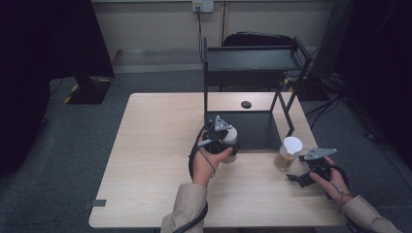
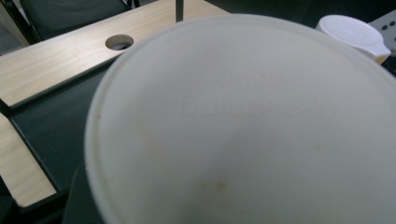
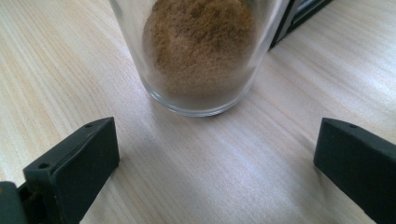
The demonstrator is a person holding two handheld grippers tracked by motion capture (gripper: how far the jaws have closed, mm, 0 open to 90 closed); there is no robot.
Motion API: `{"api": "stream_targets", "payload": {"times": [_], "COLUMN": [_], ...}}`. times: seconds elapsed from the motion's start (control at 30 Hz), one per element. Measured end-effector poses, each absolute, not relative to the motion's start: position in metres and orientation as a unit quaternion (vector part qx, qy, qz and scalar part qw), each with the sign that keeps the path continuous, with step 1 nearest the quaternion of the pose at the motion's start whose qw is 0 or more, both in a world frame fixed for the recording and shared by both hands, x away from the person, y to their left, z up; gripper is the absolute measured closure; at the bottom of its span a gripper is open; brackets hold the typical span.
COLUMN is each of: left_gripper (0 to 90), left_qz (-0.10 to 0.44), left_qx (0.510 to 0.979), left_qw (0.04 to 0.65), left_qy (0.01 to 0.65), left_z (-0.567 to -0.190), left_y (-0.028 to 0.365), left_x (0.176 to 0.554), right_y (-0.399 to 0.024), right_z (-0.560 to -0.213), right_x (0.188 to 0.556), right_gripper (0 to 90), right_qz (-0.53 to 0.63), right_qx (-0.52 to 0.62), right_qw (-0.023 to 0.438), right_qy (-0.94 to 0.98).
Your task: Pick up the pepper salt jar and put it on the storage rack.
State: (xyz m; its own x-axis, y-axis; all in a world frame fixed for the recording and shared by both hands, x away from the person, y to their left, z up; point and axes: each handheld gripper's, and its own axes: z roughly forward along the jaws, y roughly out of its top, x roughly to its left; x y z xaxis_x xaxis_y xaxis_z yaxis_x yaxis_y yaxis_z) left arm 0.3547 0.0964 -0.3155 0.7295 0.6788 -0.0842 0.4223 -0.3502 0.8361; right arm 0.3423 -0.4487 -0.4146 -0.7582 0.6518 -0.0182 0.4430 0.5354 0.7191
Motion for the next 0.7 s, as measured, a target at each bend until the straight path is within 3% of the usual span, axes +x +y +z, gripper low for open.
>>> {"api": "stream_targets", "payload": {"times": [0.7], "left_gripper": [35.1], "left_qz": [0.138], "left_qx": [0.81], "left_qw": [0.454], "left_qy": [0.344], "left_z": [-0.284], "left_y": [0.086], "left_x": [0.378], "right_y": [-0.449], "right_z": [-0.415], "right_x": [0.342], "right_gripper": [0.0], "right_qz": [0.364], "right_qx": [0.316], "right_qw": [0.144], "right_qy": [0.864]}}
